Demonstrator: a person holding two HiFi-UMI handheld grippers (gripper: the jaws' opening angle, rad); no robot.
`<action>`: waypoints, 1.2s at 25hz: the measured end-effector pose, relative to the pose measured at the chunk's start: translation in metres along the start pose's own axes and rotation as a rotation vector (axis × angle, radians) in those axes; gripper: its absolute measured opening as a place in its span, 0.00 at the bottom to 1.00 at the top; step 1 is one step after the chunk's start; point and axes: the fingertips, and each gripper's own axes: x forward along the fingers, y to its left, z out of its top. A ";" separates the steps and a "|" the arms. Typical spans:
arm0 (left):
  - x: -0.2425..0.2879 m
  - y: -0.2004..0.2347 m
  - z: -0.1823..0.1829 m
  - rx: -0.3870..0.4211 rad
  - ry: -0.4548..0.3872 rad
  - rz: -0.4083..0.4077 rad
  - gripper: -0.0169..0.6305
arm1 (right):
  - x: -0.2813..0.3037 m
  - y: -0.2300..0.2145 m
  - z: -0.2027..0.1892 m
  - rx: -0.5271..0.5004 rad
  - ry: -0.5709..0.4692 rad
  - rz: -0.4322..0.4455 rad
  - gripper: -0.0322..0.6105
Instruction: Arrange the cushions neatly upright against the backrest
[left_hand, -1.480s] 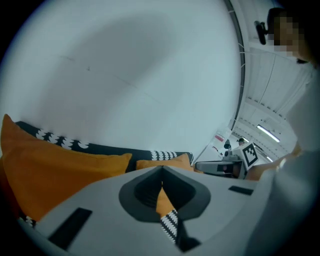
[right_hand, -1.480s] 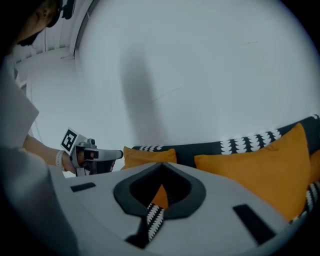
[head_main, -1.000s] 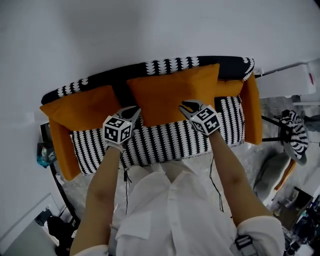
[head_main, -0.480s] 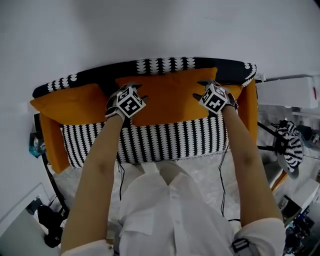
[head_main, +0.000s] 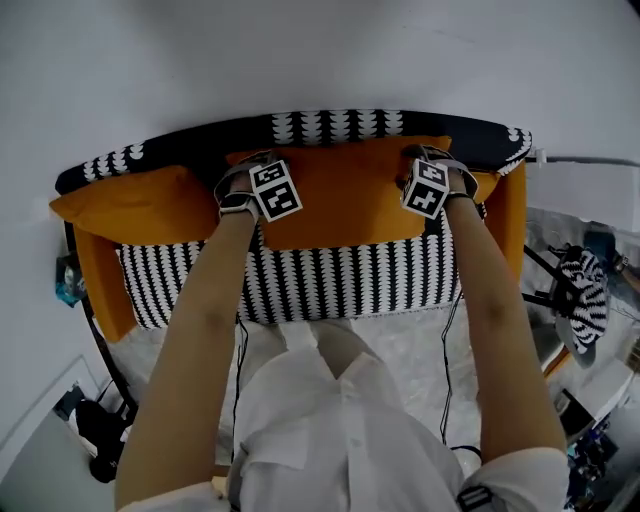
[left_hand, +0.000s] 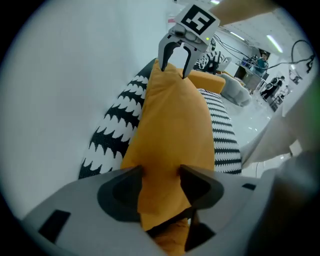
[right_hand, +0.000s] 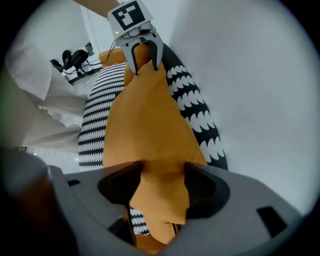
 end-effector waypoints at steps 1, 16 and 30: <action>0.003 0.000 -0.001 0.003 0.003 -0.002 0.39 | 0.004 0.002 0.000 0.009 0.002 0.000 0.47; -0.009 -0.016 -0.001 -0.058 -0.002 -0.079 0.06 | -0.007 0.027 0.004 0.024 0.060 0.061 0.08; -0.097 -0.025 -0.045 -0.075 0.009 -0.046 0.06 | -0.057 0.053 0.067 0.014 -0.043 0.078 0.08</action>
